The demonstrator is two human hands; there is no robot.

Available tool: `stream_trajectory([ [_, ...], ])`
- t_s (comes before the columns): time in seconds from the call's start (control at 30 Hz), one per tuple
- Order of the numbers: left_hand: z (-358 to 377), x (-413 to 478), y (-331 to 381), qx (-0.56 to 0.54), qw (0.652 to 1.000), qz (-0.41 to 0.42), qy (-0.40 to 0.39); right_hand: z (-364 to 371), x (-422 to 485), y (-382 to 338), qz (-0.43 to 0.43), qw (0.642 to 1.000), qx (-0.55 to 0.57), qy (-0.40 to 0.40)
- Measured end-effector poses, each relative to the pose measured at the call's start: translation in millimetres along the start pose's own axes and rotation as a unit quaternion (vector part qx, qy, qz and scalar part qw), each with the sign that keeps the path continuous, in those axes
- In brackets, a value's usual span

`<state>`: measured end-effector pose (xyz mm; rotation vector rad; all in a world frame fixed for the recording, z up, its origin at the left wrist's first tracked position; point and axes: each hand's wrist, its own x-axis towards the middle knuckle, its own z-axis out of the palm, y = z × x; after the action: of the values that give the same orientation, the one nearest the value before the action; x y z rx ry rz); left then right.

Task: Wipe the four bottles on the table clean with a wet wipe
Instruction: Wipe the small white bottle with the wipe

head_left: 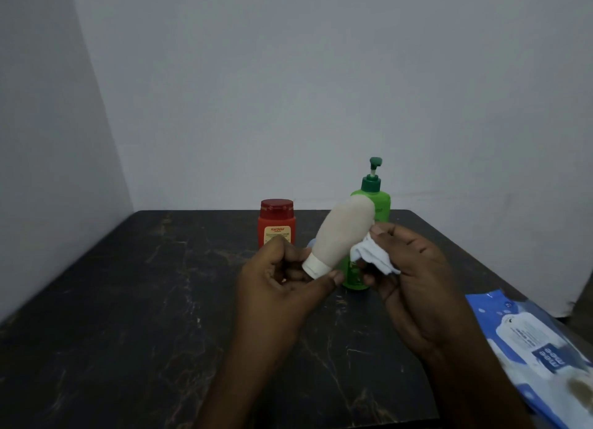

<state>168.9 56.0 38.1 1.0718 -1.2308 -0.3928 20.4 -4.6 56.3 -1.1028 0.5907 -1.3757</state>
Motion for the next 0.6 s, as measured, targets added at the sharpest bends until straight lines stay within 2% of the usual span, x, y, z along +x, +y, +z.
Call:
stream_trajectory([
  [0.07, -2.6, 1.6, 0.6, -0.023, 0.999, -0.029, -0.017, 2.8, -1.3, 5.4, -0.016, 0.999, -0.03, 0.0],
  [0.13, -6.0, 1.5, 4.4, -0.052, 0.996, -0.054, -0.041, 3.8, -0.2, 11.5, -0.053, 0.993, -0.108, -0.003],
  [0.23, -4.9, 0.0, 11.2, -0.078, 0.991, -0.076, -0.082, 5.3, -1.5, 12.9, -0.114, 0.97, -0.212, -0.029],
  [0.4, 0.9, -4.2, 14.5, -0.161, 0.964, -0.153, -0.144, -1.1, -3.3, 2.8, -0.204, 0.934, -0.29, -0.053],
  [0.47, 0.1, -4.7, 16.5, -0.217, 0.941, -0.206, -0.159, -4.0, -4.0, -1.5, -0.235, 0.927, -0.292, -0.033],
  [0.6, -5.6, -1.5, 20.8, -0.355, 0.863, -0.311, -0.18, -7.8, -4.5, -7.9, -0.265, 0.918, -0.294, -0.001],
])
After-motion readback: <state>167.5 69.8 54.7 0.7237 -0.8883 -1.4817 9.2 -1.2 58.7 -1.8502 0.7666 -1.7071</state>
